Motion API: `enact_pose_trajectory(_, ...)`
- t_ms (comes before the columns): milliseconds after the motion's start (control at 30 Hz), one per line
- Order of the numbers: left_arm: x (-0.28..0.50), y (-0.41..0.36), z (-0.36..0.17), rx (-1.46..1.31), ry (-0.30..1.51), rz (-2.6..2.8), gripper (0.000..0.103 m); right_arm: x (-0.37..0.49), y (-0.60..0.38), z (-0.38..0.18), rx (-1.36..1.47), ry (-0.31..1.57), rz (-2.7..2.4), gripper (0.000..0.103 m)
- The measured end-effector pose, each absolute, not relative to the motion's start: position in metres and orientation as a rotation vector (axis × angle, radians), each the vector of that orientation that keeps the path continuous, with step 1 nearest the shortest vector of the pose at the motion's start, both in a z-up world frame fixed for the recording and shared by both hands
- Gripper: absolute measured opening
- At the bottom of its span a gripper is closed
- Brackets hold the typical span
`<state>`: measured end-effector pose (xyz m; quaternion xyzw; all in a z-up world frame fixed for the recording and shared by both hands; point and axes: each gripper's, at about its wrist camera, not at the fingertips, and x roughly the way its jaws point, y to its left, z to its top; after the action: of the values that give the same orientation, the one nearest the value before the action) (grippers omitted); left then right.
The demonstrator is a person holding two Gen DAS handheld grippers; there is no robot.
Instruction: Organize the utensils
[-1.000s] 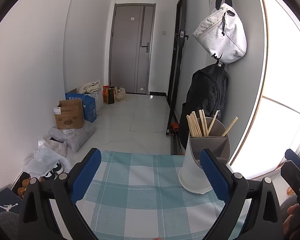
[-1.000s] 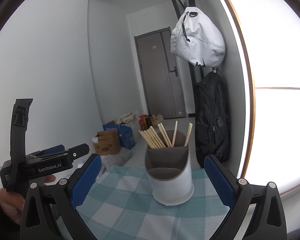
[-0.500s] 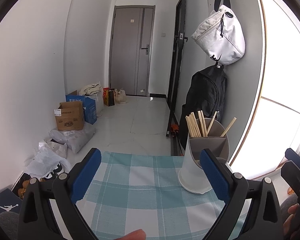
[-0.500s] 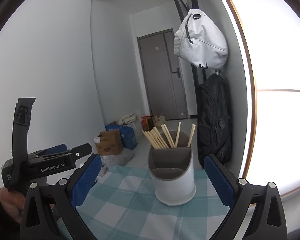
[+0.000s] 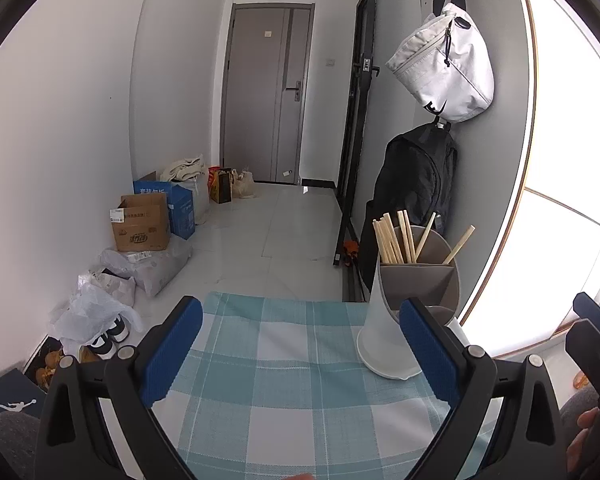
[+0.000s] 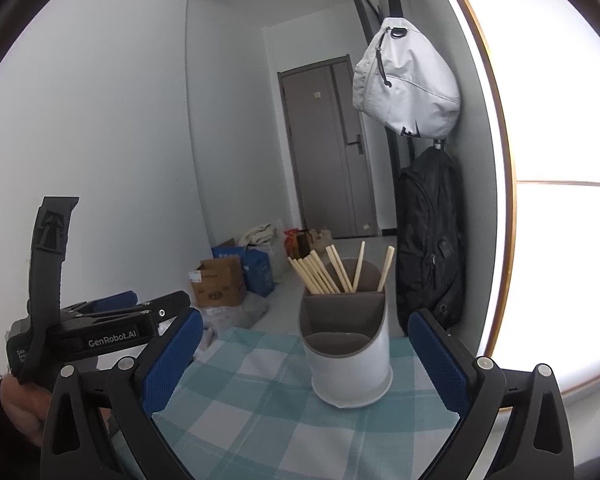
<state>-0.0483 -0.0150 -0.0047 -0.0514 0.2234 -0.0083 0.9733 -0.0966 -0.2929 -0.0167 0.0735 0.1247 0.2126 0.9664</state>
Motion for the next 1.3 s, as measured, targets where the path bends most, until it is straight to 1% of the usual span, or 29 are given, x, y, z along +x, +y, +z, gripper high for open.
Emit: enact_pose_trajectory(1300, -0.0471, -0.0149, -0.0058, -0.115, 0.462, -0.018, 0.097, -0.0955, -0.2941, -0.0184, 0.153, 0.255, 0.430, 0.103)
